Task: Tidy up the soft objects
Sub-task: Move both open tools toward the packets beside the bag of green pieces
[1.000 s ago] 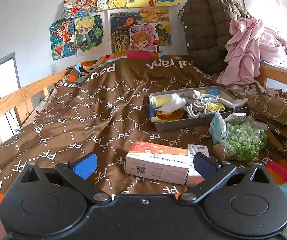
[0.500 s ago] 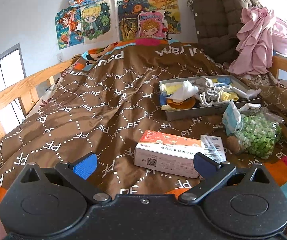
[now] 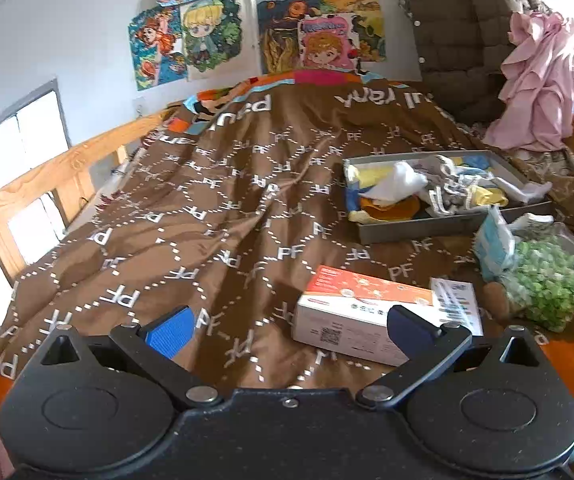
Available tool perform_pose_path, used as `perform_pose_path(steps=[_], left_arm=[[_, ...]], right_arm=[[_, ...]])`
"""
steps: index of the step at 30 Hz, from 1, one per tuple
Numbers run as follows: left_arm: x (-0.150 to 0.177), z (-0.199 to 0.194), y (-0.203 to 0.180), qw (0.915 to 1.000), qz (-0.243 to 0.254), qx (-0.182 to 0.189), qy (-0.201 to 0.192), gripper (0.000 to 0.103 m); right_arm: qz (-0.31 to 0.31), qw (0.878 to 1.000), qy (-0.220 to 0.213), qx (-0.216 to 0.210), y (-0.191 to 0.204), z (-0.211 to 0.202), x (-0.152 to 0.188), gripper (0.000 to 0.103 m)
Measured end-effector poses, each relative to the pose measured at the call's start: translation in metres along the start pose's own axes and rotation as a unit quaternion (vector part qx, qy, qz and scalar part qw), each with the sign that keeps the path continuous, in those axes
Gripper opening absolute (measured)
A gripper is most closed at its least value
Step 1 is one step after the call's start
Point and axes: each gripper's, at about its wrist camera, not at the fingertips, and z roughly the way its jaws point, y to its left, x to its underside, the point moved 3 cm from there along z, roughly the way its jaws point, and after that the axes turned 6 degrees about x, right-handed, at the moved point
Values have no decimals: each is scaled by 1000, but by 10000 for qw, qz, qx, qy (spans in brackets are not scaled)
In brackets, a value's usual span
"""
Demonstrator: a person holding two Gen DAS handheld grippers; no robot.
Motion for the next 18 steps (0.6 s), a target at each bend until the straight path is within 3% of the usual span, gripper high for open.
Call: perform_pose_path(steps=[10, 18], left_arm=[[-4, 10, 3, 9999, -37, -103, 67, 102], [-16, 30, -4, 10000, 36, 49, 21, 102]], right_arm=[[-14, 9999, 48, -147, 2, 11, -4, 103], [-314, 9992, -242, -52, -9, 31, -22, 103]])
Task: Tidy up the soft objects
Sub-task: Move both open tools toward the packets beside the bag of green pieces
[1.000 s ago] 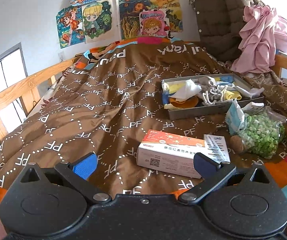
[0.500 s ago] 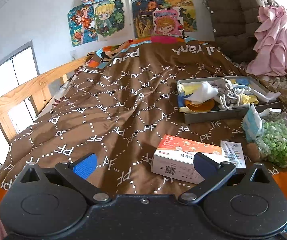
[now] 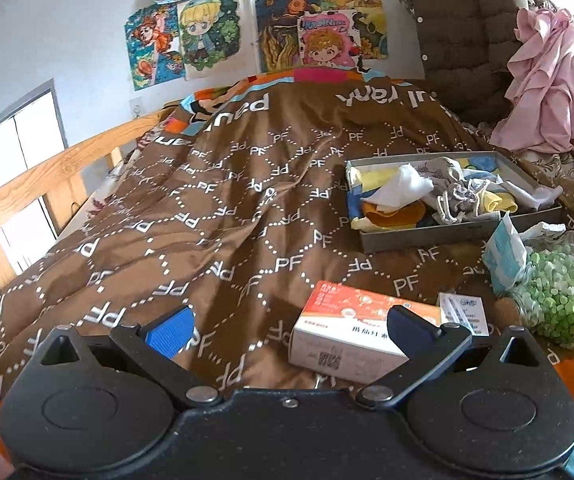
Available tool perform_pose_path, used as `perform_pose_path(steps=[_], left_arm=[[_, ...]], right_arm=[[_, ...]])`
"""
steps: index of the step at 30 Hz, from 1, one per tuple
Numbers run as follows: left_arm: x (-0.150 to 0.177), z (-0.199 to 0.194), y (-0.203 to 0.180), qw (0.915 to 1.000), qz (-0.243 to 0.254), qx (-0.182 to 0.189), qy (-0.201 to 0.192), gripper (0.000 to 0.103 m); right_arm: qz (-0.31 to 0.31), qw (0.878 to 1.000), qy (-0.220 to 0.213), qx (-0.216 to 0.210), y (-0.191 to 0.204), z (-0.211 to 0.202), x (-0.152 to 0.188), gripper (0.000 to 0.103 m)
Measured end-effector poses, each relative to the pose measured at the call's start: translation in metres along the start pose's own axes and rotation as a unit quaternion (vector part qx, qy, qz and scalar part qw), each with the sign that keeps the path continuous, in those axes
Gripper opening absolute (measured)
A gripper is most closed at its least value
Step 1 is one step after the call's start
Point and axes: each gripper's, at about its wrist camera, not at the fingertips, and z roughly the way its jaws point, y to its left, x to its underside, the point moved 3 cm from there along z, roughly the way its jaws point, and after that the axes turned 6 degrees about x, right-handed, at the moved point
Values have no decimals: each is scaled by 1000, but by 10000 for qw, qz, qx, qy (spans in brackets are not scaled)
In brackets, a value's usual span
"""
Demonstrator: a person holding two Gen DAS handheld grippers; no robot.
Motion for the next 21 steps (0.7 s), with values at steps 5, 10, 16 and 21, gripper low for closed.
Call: perform_pose_path(steps=[5, 10, 16, 21], left_arm=[[-6, 21, -11, 9996, 256, 50, -51, 102], [-11, 41, -24, 9987, 366, 359, -57, 102], [-16, 71, -51, 9947, 747, 710, -46, 102], [-23, 92, -69, 9924, 873, 865, 15, 102]], right_arm=[[144, 9999, 57, 47, -22, 19, -9, 103], [159, 9991, 67, 379, -53, 43, -15, 103], [102, 9983, 40, 565, -79, 77, -22, 103], [-93, 9990, 12, 441, -83, 100, -26, 103]])
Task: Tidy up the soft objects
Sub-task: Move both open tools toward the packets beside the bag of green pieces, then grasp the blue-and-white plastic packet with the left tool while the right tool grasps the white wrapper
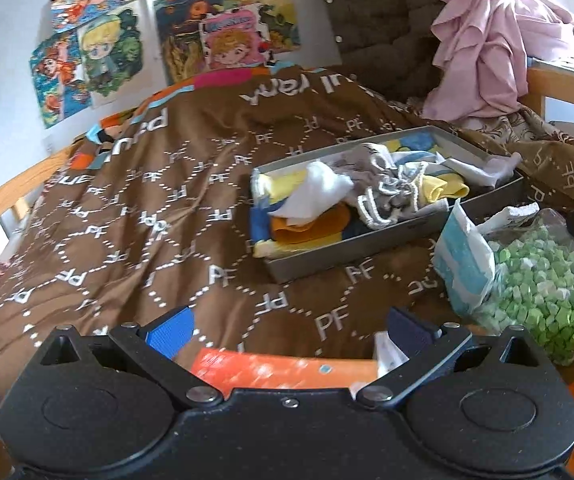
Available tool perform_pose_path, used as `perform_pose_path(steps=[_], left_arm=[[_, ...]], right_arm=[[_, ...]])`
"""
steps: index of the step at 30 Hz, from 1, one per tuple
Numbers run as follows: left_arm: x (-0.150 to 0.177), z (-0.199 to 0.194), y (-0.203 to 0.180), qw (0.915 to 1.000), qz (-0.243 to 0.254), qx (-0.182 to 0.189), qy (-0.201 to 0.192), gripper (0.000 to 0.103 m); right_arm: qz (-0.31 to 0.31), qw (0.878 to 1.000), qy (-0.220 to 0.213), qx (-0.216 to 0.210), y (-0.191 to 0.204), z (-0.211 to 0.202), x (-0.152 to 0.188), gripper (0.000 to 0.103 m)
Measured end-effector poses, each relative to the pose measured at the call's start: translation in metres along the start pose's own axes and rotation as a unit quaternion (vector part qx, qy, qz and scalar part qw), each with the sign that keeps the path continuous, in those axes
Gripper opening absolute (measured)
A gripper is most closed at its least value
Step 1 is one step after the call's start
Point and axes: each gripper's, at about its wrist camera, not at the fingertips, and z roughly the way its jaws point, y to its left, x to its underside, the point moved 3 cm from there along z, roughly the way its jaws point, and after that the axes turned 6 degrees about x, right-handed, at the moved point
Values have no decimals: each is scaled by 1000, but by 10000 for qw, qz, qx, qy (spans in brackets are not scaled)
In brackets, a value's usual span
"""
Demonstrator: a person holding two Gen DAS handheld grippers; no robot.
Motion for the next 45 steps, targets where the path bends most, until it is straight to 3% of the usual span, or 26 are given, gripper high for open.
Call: perform_pose_path(steps=[9, 22, 27, 30, 35, 37, 41, 45], left_arm=[[-13, 26, -17, 9989, -78, 452, -24, 102], [-16, 40, -25, 9930, -271, 1122, -256, 102], [-10, 47, -30, 9846, -339, 1696, -256, 102], [-9, 51, -33, 9750, -421, 2160, -303, 102], [-6, 62, -42, 9689, -273, 2453, -164, 102], [-4, 66, -43, 9644, -330, 2622, -135, 101], [-2, 75, -40, 9561, -685, 2848, -52, 94], [-5, 79, -39, 9459, -961, 3099, -101, 86]], right_arm=[[-715, 9971, -262, 68, 12, 23, -5, 103], [-1252, 9913, -408, -40, 21, 40, -5, 102], [-1498, 9873, -514, -100, 26, 42, -4, 101], [-1725, 9832, -590, 17, 31, 46, -5, 100], [-1960, 9785, -628, 125, 35, 57, -3, 97], [-1929, 9792, -623, 94, 34, 58, -4, 86], [-1866, 9805, -614, 57, 32, 61, -5, 80], [-1740, 9832, -543, -122, 29, 63, -7, 66]])
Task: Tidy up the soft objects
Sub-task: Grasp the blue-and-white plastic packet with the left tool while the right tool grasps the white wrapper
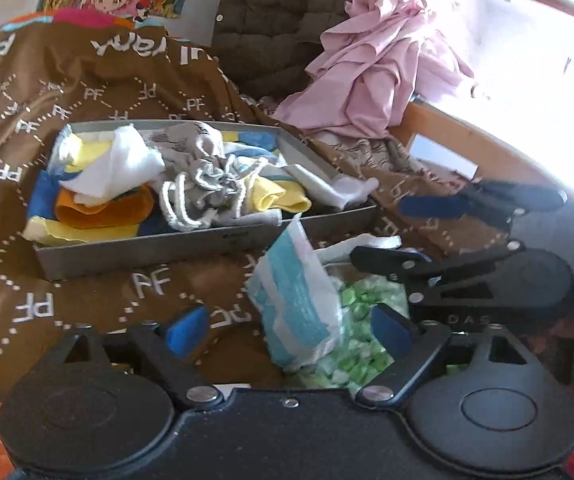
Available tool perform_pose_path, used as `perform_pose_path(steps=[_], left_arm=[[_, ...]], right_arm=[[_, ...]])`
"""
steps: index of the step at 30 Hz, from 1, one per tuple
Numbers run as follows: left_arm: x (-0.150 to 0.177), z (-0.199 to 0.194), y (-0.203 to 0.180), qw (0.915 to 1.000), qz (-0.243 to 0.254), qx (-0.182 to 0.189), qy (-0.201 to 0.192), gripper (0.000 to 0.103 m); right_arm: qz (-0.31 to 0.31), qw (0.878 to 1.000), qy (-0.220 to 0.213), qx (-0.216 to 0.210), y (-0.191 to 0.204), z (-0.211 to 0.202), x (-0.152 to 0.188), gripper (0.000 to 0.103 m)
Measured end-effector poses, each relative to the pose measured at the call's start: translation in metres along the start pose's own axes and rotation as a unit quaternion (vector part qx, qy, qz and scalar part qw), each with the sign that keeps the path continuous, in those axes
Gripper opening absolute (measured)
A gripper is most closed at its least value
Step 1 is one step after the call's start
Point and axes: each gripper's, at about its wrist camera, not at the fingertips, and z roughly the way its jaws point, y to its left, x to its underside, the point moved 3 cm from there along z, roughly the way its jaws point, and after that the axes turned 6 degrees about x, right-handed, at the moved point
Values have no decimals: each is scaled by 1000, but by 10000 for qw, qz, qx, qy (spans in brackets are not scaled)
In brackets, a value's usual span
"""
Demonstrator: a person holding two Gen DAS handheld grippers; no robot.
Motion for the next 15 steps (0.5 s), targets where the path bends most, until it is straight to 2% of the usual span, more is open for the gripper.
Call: perform_pose_path(steps=[6, 8, 11, 15], left_arm=[[1, 5, 0, 9994, -146, 312, 53, 70], [0, 5, 5, 9988, -332, 369, 40, 59], [-2, 6, 11, 9979, -534, 352, 41, 49], [-3, 7, 16, 9976, -616, 289, 85, 48]], right_arm=[[106, 9996, 40, -276, -1, 3, -1, 50], [82, 9996, 59, -280, 0, 4, -2, 47], [72, 9996, 103, -264, -1, 6, -3, 44], [25, 9995, 167, -254, -1, 9, -4, 42]])
